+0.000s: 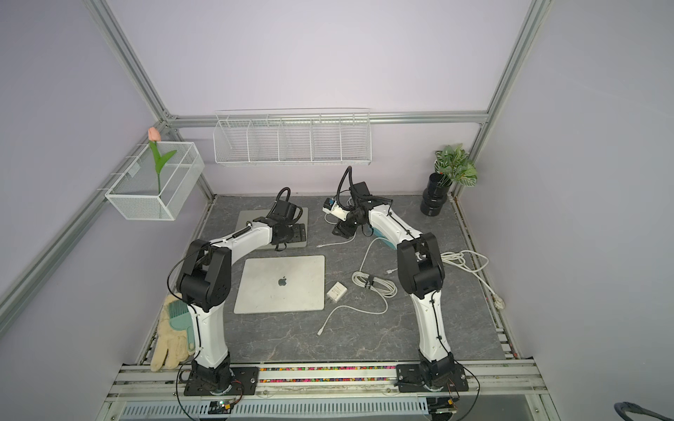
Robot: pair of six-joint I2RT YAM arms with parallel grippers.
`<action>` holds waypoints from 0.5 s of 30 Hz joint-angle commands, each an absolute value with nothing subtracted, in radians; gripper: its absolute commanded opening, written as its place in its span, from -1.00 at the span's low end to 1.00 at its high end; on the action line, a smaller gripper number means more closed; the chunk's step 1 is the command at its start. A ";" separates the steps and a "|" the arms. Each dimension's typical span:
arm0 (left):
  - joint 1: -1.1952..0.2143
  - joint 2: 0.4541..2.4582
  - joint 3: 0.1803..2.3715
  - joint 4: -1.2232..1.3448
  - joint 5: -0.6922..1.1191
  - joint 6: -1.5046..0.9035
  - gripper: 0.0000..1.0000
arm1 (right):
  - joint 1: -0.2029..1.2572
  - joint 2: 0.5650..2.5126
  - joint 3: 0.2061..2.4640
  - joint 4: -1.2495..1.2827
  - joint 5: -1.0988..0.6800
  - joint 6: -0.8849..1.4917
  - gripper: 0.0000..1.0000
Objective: Unplug the laptop charger
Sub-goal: Remove the charging cable from the laptop, then remove the charging cable from the plug.
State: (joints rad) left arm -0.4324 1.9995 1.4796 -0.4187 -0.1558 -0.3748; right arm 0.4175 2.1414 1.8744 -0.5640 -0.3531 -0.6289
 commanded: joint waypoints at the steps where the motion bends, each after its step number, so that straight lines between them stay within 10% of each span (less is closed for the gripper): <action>1: -0.436 1.885 1.459 -0.310 -0.135 -0.389 0.67 | 0.415 1.984 1.829 -0.479 -0.322 -0.500 0.30; 15: -0.617 2.038 1.892 -0.320 0.123 -0.174 0.50 | 0.134 1.525 1.285 -0.070 -0.206 0.198 0.28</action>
State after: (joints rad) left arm -0.5900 1.9503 1.8122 -0.2604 0.0219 -0.2371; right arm 0.1535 1.4963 1.3190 -0.0944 -0.1745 0.0551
